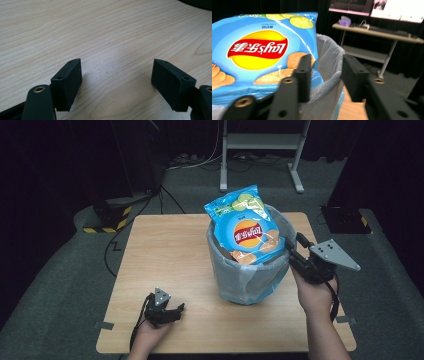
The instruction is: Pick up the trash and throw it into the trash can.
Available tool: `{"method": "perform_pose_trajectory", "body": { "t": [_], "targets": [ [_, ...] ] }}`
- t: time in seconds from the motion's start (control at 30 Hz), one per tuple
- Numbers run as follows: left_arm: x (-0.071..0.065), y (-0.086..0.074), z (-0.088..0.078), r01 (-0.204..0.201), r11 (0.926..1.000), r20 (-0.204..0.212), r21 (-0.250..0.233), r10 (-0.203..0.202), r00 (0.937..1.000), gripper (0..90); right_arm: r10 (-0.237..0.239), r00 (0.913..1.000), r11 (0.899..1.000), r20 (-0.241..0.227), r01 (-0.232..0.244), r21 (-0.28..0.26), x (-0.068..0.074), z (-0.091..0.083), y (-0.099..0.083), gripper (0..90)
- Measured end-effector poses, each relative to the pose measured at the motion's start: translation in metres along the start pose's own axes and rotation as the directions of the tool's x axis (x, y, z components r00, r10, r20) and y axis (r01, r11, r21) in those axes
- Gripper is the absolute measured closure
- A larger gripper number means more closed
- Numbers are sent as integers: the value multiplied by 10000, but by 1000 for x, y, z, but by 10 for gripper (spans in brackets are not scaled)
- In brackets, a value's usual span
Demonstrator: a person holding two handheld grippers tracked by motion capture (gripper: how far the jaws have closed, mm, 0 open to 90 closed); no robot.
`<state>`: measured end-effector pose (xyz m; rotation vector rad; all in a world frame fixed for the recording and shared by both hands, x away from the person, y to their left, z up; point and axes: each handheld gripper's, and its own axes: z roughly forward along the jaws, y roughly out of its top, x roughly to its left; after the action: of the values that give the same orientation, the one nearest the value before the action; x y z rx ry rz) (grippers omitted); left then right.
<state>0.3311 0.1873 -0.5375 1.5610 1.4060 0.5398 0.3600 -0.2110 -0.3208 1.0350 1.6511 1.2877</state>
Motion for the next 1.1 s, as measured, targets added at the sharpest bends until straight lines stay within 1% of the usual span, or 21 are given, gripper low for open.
{"method": "perform_pose_trajectory", "body": {
  "t": [0.1, 0.17, 0.23, 0.27, 0.33, 0.37, 0.4, 0.43, 0.47, 0.5, 0.53, 0.6, 0.63, 0.67, 0.7, 0.77, 0.8, 0.87, 0.9, 0.97, 1.1],
  "targets": [
    [0, 0, 0, -62, 10000, 3, 51, 62, 10000, 247, 49, 10000, 9991, -64, -46, 427, 1, 5, 3, 466],
    [0, 0, 0, -40, 10000, 5, 50, 40, 10000, 247, -19, 10000, 9988, 17, 19, 480, 2, 7, 3, 455],
    [0, 0, 0, -41, 10000, 5, 43, 41, 10000, 247, -88, 9999, 9994, 103, 84, 341, 3, 6, 3, 442],
    [0, 0, 0, -33, 10000, 5, 42, 33, 10000, 247, -33, 10000, 10000, 52, 33, 52, 4, 2, 7, 443],
    [0, 0, 0, -38, 10000, 8, 46, 38, 10000, 247, -41, 10000, 10000, 27, 41, -23, 5, 0, 10, 443],
    [0, 0, 0, -36, 10000, 15, 47, 36, 10000, 247, -207, 9998, 9996, -9, 207, -166, 9, -4, 20, 443],
    [0, 0, 0, -36, 10000, 15, 47, 36, 10000, 246, -207, 9998, 9996, -9, 207, -166, 9, -4, 20, 443],
    [0, 0, 0, 21, 10000, 17, -14, -21, 10000, 245, -382, 9991, 9988, -171, 376, -315, 16, -7, 30, 443],
    [0, 0, 0, 21, 10000, 17, -14, -21, 10000, 244, -382, 9991, 9988, -171, 376, -315, 16, -7, 30, 443],
    [0, 0, 0, 3, 10000, 20, 32, -3, 10000, 242, -512, 9980, 9982, -374, 500, -333, 26, -10, 38, 445],
    [0, 0, -1, -75, 9999, 62, 94, 74, 10000, 243, -538, 9974, 9980, -476, 521, -361, 31, -11, 39, 455],
    [0, 0, 0, -42, 10000, 96, 27, 42, 9999, 244, -537, 9969, 9979, -577, 515, -391, 35, -12, 39, 458],
    [0, 0, -1, -66, 10000, 122, 36, 66, 9999, 246, -677, 9962, 9973, -549, 660, -327, 43, -14, 34, 475],
    [0, 0, -1, -101, 9999, 135, 55, 101, 9999, 246, -738, 9962, 9969, -453, 724, -306, 44, -15, 30, 487],
    [0, 0, -1, -141, 9999, 142, 69, 140, 9998, 246, -757, 9965, 9968, -340, 748, -286, 43, -17, 26, 504],
    [0, 0, -1, -138, 9999, 151, 73, 137, 9998, 246, -568, 9982, 9981, -198, 563, -253, 36, -21, 17, 521],
    [0, 0, -1, -138, 9999, 151, 73, 137, 9998, 247, -568, 9982, 9981, -198, 563, -253, 36, -21, 17, 521],
    [0, 0, -1, -119, 9999, 154, 59, 119, 9998, 246, -422, 9990, 9987, 161, 427, -295, 26, -28, 9, 542],
    [0, 0, -1, -142, 9999, 151, 75, 141, 9998, 246, -268, 9984, 9988, 491, 287, -397, 15, -35, 3, 570],
    [0, 0, -1, -120, 9999, 152, 60, 119, 9998, 246, -89, 9965, 9991, 833, 123, -398, 3, -39, -4, 589],
    [0, 0, -1, -129, 9999, 153, 65, 128, 9998, 246, 144, 9935, 9999, 1125, -139, -53, -11, -39, -22, 622]
  ]
}}
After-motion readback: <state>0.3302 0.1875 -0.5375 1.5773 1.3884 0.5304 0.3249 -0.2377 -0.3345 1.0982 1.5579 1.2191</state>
